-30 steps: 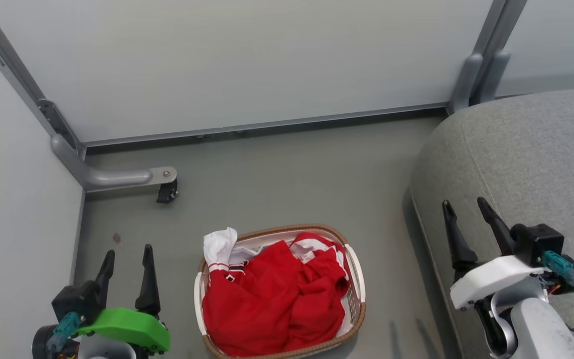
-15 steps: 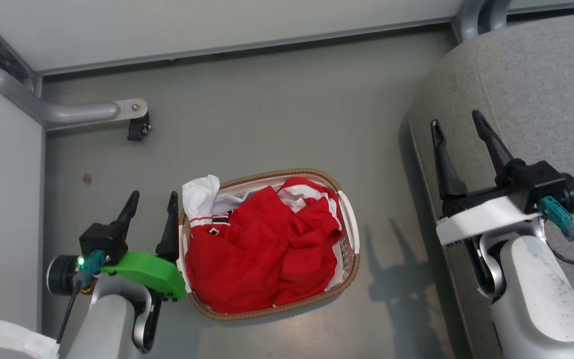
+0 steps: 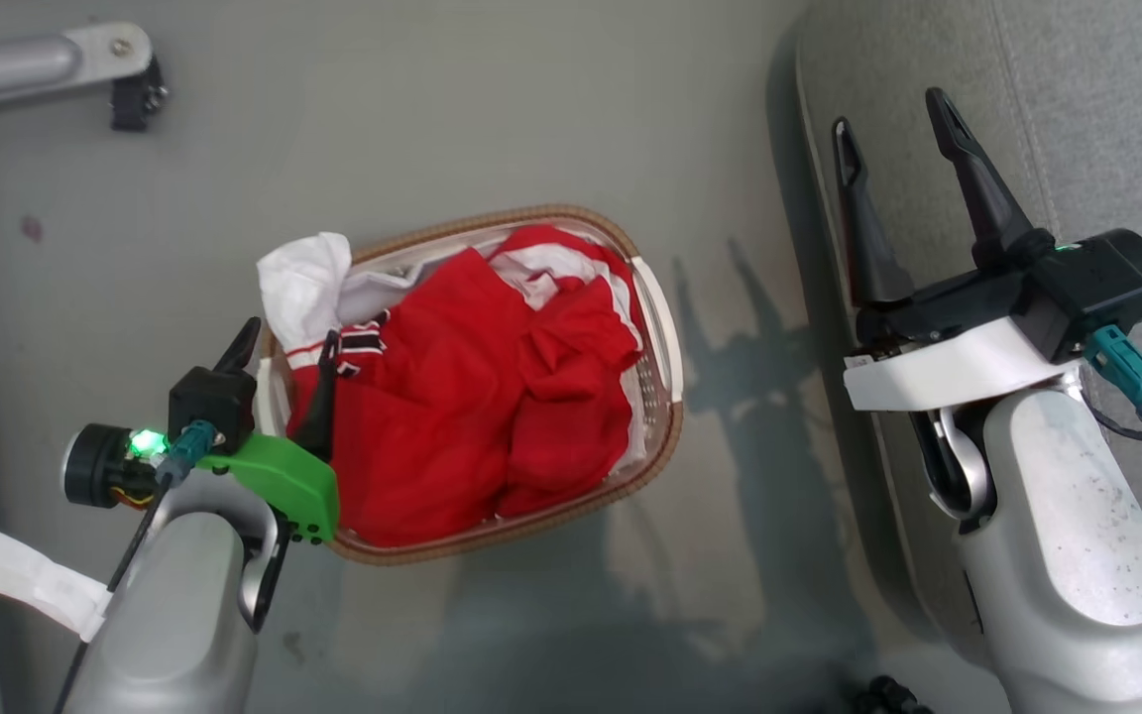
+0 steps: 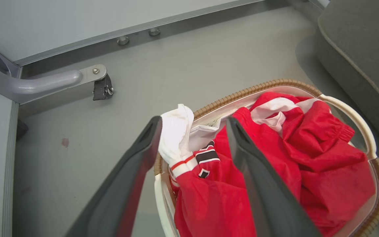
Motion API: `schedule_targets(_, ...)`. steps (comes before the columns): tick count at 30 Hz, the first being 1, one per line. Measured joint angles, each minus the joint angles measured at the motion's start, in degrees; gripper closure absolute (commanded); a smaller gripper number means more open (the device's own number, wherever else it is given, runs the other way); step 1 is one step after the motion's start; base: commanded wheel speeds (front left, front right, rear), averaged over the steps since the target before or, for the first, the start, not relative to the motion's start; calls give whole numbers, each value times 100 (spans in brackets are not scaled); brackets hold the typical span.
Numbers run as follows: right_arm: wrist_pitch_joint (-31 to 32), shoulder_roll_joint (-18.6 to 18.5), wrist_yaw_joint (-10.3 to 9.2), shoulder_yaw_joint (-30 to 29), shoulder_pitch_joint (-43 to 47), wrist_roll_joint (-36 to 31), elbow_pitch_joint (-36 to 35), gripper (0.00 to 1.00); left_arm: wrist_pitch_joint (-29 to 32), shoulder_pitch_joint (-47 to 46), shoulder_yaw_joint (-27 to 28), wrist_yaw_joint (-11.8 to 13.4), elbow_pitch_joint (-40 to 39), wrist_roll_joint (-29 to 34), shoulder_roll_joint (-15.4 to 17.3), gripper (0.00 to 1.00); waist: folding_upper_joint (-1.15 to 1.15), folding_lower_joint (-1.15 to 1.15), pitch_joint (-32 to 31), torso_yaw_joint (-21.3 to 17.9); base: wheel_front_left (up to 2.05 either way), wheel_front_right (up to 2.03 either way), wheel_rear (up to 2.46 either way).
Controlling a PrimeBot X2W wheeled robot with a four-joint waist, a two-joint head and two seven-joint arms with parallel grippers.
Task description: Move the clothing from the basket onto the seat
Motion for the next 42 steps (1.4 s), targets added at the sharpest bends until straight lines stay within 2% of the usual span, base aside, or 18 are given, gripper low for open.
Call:
schedule_targets(14,0,1,0,171,-120,283,-205,0,0,-646,-297,-1,1370,293,246,0,0,0,952,-426,0,0,0)
schedule_targets(22,0,1,0,181,-125,335,-229,0,0,-884,-610,-1,1376,558,233,0,0,0,1168,-506,0,0,0)
schedule_targets(33,0,2,0,282,-215,439,-272,0,-3,-1375,-1211,-1,1837,900,277,0,0,0,1414,-609,0,0,0)
schedule_targets(42,0,2,0,435,-228,621,-301,0,-3,-1819,-2001,-1,2436,1163,266,0,0,0,1595,-790,0,0,0)
